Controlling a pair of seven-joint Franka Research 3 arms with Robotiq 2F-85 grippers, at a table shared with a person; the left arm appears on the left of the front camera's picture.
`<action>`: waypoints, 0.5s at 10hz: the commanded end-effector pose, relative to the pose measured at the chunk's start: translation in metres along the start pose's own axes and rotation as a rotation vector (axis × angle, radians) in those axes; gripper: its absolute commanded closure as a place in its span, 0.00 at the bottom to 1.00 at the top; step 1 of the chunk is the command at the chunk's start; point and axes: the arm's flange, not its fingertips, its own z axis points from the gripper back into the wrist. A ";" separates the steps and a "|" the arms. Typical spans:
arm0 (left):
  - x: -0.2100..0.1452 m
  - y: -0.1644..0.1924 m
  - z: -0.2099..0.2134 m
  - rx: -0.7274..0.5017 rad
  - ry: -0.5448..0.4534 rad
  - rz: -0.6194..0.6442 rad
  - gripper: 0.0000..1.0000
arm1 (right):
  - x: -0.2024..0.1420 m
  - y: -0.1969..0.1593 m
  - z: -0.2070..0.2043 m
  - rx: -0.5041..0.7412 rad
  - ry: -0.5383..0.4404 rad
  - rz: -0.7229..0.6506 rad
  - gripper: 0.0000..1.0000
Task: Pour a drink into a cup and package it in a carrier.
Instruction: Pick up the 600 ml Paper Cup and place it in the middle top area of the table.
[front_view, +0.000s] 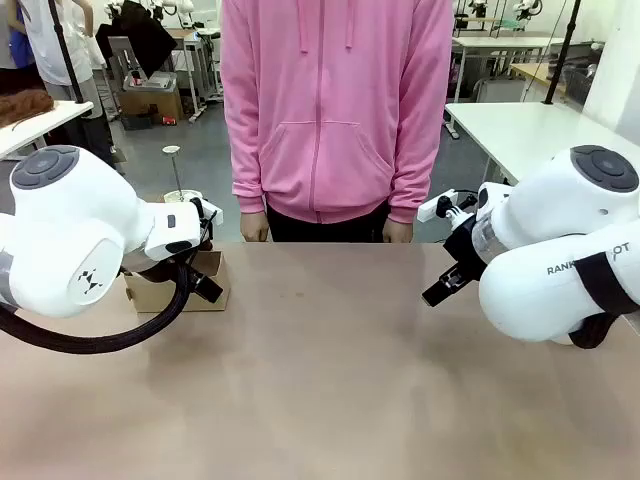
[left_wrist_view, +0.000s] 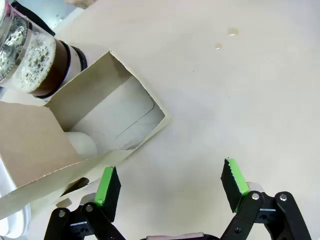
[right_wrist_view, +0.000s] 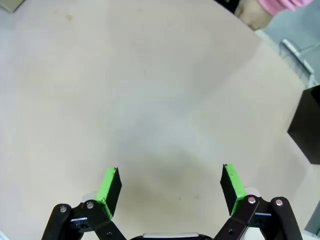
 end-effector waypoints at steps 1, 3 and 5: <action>0.000 0.000 0.000 0.000 0.000 0.000 0.00 | 0.000 0.000 0.000 0.000 0.000 0.000 0.00; 0.000 0.000 0.000 0.000 0.000 0.000 0.00 | 0.000 0.000 0.000 0.000 0.000 0.000 0.00; 0.000 0.000 0.000 0.000 0.000 0.000 0.00 | 0.000 0.000 0.000 0.000 0.000 0.000 0.00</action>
